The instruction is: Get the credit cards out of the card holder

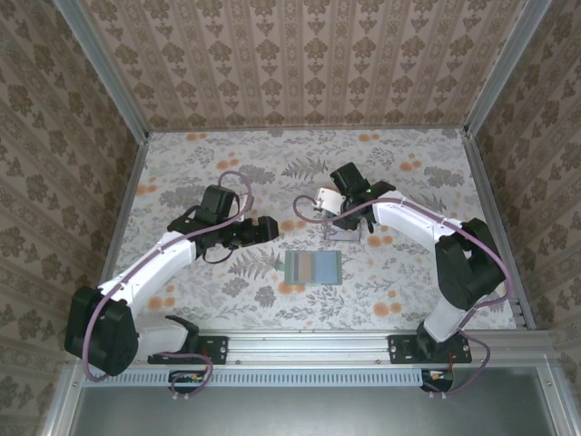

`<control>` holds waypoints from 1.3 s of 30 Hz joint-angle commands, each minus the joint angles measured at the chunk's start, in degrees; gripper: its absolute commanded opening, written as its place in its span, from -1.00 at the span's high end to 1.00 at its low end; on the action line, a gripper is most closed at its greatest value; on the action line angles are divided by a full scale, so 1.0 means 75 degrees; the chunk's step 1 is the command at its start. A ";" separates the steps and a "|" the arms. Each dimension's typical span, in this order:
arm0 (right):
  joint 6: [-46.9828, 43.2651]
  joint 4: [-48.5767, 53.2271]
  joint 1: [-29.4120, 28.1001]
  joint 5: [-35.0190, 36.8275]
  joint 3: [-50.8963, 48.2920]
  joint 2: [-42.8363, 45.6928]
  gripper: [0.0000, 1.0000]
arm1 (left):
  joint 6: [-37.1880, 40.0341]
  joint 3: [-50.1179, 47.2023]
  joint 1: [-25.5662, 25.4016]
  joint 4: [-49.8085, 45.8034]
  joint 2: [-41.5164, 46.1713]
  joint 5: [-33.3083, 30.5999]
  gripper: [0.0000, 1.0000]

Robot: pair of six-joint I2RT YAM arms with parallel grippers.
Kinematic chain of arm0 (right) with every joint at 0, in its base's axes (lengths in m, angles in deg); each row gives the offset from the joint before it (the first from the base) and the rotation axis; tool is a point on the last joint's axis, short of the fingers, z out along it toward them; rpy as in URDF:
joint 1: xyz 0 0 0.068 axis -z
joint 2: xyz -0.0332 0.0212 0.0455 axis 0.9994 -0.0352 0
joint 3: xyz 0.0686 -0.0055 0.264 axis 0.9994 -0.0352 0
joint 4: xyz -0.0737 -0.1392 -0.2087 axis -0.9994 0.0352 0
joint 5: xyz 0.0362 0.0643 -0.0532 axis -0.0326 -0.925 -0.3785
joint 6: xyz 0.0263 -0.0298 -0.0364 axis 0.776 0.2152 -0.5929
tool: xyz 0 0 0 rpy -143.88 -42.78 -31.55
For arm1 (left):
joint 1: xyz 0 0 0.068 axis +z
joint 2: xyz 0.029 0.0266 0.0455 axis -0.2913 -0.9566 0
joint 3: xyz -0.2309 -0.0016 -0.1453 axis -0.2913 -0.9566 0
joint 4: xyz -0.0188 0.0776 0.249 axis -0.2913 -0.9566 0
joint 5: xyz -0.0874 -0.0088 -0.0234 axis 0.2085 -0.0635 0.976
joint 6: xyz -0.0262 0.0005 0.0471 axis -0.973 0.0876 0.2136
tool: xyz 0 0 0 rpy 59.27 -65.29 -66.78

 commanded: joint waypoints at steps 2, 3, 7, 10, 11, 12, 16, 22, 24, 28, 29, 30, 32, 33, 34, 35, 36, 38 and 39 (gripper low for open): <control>0.1439 -0.0098 0.0028 -0.0316 0.0153 0.0726 0.48 | -0.0119 0.0036 0.0052 0.0190 -0.0155 0.0326 -0.76; 0.1711 -0.0081 0.0026 -0.0430 0.0111 0.0877 0.49 | -0.0143 0.0039 0.0038 0.0226 -0.0179 0.0346 -0.74; 0.3117 -0.0099 -0.0050 -0.0884 -0.0308 0.1649 0.51 | -0.0257 0.0041 -0.0073 0.0394 -0.0288 0.0381 -0.60; 0.4365 -0.0233 -0.0123 -0.1237 -0.0840 0.2259 0.53 | -0.0379 0.0064 -0.0277 0.0565 -0.0467 0.0393 -0.47; 0.4800 -0.0343 -0.0168 -0.1320 -0.1045 0.2568 0.53 | -0.0416 0.0090 -0.0376 0.0622 -0.0552 0.0376 -0.43; 0.5161 -0.0462 -0.0220 -0.1383 -0.1281 0.2727 0.54 | -0.0447 0.0106 -0.0488 0.0666 -0.0634 0.0365 -0.40; 0.6600 -0.0806 -0.0534 -0.1557 -0.2228 0.3346 0.56 | -0.0486 0.0370 -0.1027 0.0699 -0.1113 0.0266 -0.22; 0.8492 -0.1260 -0.0849 -0.2035 -0.3457 0.3711 0.62 | -0.0417 0.0740 -0.1642 0.0549 -0.1833 0.0206 0.16; 0.8952 -0.1392 -0.0874 -0.1995 -0.3792 0.3705 0.66 | -0.0381 0.0806 -0.1746 0.0447 -0.2062 0.0218 0.24; 0.9577 -0.1429 -0.0898 -0.1899 -0.4175 0.3405 0.68 | -0.0351 0.0767 -0.1900 0.0381 -0.2465 0.0201 0.25; 0.9665 -0.1427 -0.0930 -0.1884 -0.4201 0.3257 0.67 | -0.0327 0.0729 -0.1908 0.0392 -0.2552 0.0217 0.26; 0.9721 -0.1399 -0.0961 -0.1831 -0.4198 0.3132 0.66 | -0.0325 0.0705 -0.1908 0.0389 -0.2601 0.0221 0.26; 0.9851 -0.1446 -0.1023 -0.1770 -0.4178 0.2826 0.64 | -0.0299 0.0657 -0.1922 0.0377 -0.2722 0.0230 0.26; 0.9889 -0.1499 -0.1053 -0.1761 -0.4169 0.2717 0.60 | -0.0287 0.0647 -0.1918 0.0371 -0.2751 0.0235 0.26; 0.9939 -0.1554 -0.1093 -0.1731 -0.4149 0.2586 0.56 | -0.0270 0.0639 -0.1927 0.0371 -0.2798 0.0232 0.26; 0.9971 -0.1582 -0.1125 -0.1723 -0.4114 0.2463 0.55 | -0.0281 0.0638 -0.1927 0.0340 -0.2846 0.0191 0.27; 0.9990 -0.1565 -0.1149 -0.1696 -0.4066 0.2357 0.55 | -0.0269 0.0639 -0.1922 0.0285 -0.2891 0.0157 0.27; 1.0076 -0.1484 -0.1184 -0.1548 -0.3946 0.2143 0.55 | -0.0269 0.0596 -0.1928 0.0310 -0.2963 0.0160 0.27; 1.0124 -0.1458 -0.1202 -0.1469 -0.3924 0.1966 0.55 | -0.0280 0.0554 -0.1933 0.0352 -0.2975 0.0160 0.27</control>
